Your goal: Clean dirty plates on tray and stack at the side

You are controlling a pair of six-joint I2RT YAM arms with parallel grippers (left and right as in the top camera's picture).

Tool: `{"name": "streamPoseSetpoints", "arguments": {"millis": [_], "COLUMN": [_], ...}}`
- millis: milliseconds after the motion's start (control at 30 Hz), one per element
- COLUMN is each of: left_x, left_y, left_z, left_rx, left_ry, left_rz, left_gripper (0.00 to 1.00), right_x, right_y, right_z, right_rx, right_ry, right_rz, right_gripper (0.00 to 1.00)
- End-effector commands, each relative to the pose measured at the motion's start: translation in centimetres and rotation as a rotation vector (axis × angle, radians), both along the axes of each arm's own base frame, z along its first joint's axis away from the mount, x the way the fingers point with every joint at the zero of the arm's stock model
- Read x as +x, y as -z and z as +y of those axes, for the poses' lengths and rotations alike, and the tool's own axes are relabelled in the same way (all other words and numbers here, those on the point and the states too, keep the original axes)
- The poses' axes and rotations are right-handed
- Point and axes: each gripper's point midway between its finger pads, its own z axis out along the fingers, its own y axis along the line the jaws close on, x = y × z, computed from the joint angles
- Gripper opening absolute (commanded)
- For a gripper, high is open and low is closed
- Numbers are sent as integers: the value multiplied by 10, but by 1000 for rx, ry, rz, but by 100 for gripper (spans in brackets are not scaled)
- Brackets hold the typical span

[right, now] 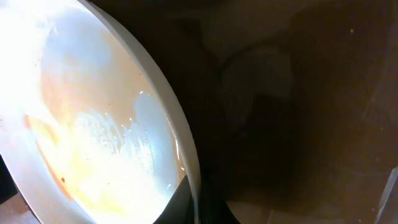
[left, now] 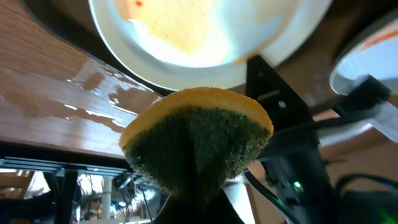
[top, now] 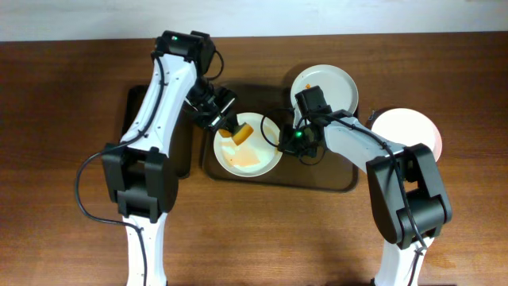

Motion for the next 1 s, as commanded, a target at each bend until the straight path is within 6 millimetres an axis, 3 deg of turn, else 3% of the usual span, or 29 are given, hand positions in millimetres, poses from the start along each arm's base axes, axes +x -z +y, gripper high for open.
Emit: {"name": "streamPoseSetpoints", "arguments": {"millis": [0,133,200,233,267,333,367,433,633,767,833,967], "left_x": [6,9,21,23,32,45,61,72,88,92,95,101], "left_y": [-13,-6,14,23,25,25,26,26,24,24,22,7], "left_z": [-5,6,41,78,101,111,107,105,93,86,89,72], "left_rx": [-98,-33,200,425,563,613,576,550,476,410,385,114], "left_ry": [-7,0,36,75,91,166,337,491,711,811,798,844], "left_rz": [-15,-37,-116,-148,-193,-267,-374,-452,-581,-635,-650,-807], "left_gripper": [0,0,0,0,0,0,0,0,0,0,0,0], "right_x": [-4,-4,-4,-4,-4,-4,-4,0,3,5,6,7], "right_y": [5,5,5,5,5,5,5,4,-4,-39,-59,-113], "right_z": [4,4,4,4,4,4,4,5,15,13,-2,-32], "right_rx": [16,16,15,15,15,15,15,16,55,40,-54,-216], "right_ry": [-20,-20,-20,-20,-20,-20,-20,-19,-133,-174,-158,-112], "right_rz": [17,17,17,17,17,17,15,0,-73,-109,-118,-179], "right_gripper": [5,5,5,5,5,5,5,4,4,4,4,4]}}
